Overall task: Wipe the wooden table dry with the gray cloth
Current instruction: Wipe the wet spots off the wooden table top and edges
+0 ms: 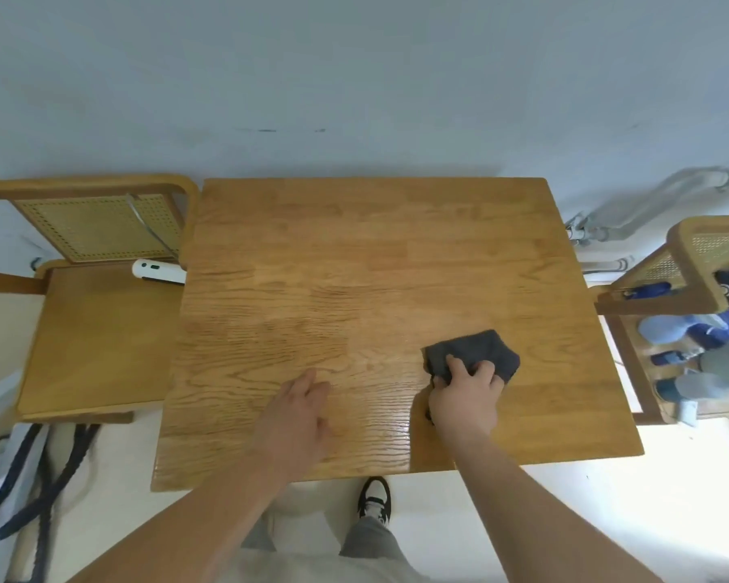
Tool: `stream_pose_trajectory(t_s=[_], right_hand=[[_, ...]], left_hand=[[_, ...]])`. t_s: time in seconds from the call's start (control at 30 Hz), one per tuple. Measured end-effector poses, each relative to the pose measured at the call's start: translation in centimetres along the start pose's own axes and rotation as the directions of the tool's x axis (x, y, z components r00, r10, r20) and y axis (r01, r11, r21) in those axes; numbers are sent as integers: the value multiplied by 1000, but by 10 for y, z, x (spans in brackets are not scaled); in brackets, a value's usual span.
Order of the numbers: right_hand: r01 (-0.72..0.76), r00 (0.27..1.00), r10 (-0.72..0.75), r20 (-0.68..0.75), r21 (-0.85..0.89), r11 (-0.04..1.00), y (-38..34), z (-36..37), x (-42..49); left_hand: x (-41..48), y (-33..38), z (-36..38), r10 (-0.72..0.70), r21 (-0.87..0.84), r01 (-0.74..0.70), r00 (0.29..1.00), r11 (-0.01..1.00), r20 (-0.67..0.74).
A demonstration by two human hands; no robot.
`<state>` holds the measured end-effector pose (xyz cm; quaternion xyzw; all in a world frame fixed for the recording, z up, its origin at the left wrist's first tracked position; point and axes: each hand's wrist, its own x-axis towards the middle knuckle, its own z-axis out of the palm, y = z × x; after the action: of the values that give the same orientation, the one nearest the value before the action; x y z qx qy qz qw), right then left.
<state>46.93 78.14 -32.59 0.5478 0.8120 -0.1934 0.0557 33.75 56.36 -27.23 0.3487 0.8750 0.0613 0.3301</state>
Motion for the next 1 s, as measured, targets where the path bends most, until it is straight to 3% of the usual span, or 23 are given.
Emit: stream_pose_trajectory(t_s=[0.1, 0.2, 0.27, 0.33, 0.43, 0.5, 0.6, 0.73, 0.9, 0.93, 1.0], right_hand=[[42, 999, -42, -25, 21, 999, -39, 38, -54], [284, 959, -283, 14, -23, 959, -59, 69, -92], [370, 928, -372, -7, -88, 925, -66, 75, -92], [309, 950, -313, -16, -128, 942, -77, 72, -86], [-11, 995, 7, -98, -42, 999, -121, 80, -105], [-39, 998, 37, -58, -30, 999, -160, 98, -138], [196, 981, -196, 0, -69, 978, -207, 140, -198], [506, 862, -497, 94, -122, 854, -238, 171, -245], [733, 679, -726, 108, -53, 678, -188, 150, -223], [746, 664, -737, 125, -48, 664, -170, 142, -214], [690, 724, -688, 59, -72, 720, -130, 126, -197]], left_hand=[[-9, -28, -7, 24, -20, -24, 1000, 1000, 0], [-26, -73, -19, 47, -17, -47, 999, 999, 1], [-35, -109, -26, 67, 4, -67, 998, 998, -2], [-43, -143, -27, 67, -10, -67, 998, 998, -2], [-52, -180, -24, 63, -34, -64, 998, 997, -15], [-61, -197, -22, 69, -53, -71, 997, 996, -26], [-75, -222, -21, 96, -77, -100, 994, 992, -57], [-83, -253, -24, 77, -88, -89, 988, 992, -131], [-83, -260, -26, 112, -59, -122, 983, 991, -144], [-82, -257, -27, 127, -63, -136, 983, 989, -130], [-78, -249, -23, 160, -76, -168, 982, 983, -105]])
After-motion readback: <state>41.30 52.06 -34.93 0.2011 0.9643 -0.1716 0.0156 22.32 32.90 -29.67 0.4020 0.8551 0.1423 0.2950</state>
